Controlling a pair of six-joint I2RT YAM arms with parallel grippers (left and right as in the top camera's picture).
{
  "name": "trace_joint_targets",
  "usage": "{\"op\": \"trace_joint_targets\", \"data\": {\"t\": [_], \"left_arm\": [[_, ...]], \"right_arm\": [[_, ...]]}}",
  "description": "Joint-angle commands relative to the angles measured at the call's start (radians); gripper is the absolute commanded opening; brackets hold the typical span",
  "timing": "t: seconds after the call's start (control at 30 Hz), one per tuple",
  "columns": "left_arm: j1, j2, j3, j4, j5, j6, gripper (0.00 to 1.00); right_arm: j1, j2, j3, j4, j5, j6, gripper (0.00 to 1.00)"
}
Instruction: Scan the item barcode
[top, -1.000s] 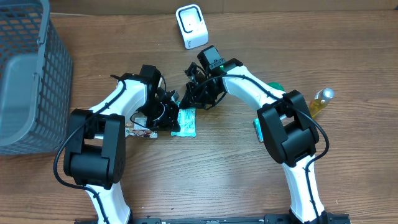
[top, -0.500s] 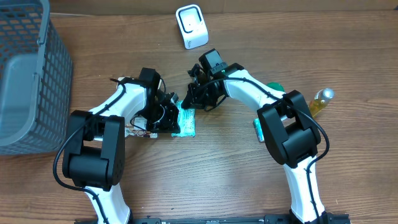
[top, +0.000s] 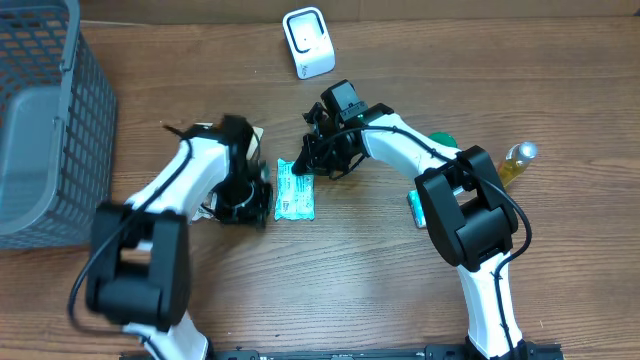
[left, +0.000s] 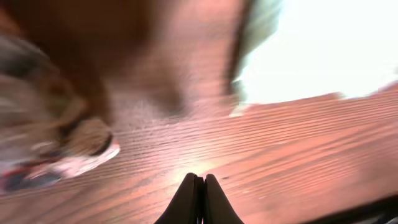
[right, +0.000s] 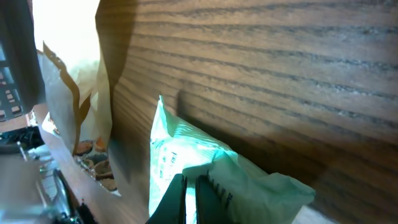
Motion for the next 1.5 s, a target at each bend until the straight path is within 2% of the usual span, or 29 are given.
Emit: {"op": "trace_joint_targets", "data": {"t": [0.0, 0.17, 0.27, 0.37, 0.63, 0.77, 1.07, 1.17, 1.33, 1.47], "left_arm": [[-0.005, -0.086, 0.043, 0.036, -0.011, -0.058, 0.04], [-0.006, -0.051, 0.04, 0.076, -0.004, -0.063, 0.04], [-0.006, 0.005, 0.04, 0.147, 0.047, -0.079, 0.04], [-0.007, 0.05, 0.04, 0.194, 0.053, -0.09, 0.04], [-0.007, 0.08, 0.04, 0.266, 0.08, -0.098, 0.04], [-0.008, 0.081, 0.039, 0.285, 0.08, -0.097, 0.04], [-0.032, 0.151, 0.019, 0.356, 0.023, -0.097, 0.04], [-0.023, 0.139, 0.039, 0.341, 0.007, -0.097, 0.04], [0.011, 0.082, 0.171, 0.255, 0.002, -0.101, 0.04], [0.01, 0.083, 0.206, 0.238, 0.048, -0.1, 0.04]], "right_arm": [[-0.012, -0.063, 0.022, -0.018, -0.03, -0.007, 0.05], [-0.023, -0.109, 0.022, -0.158, -0.03, -0.007, 0.04], [-0.018, -0.108, 0.013, -0.29, -0.027, -0.064, 0.04], [0.007, -0.107, 0.01, -0.346, 0.043, -0.079, 0.04], [0.058, -0.107, -0.04, -0.308, 0.106, -0.074, 0.04], [0.071, -0.106, -0.071, -0.294, 0.181, -0.026, 0.04], [0.071, -0.106, -0.079, -0.293, 0.18, -0.026, 0.04], [0.071, -0.106, -0.079, -0.293, 0.18, -0.026, 0.04], [0.071, -0.106, -0.079, -0.294, 0.18, -0.026, 0.04], [0.071, -0.106, -0.079, -0.296, 0.18, -0.026, 0.04]]}}
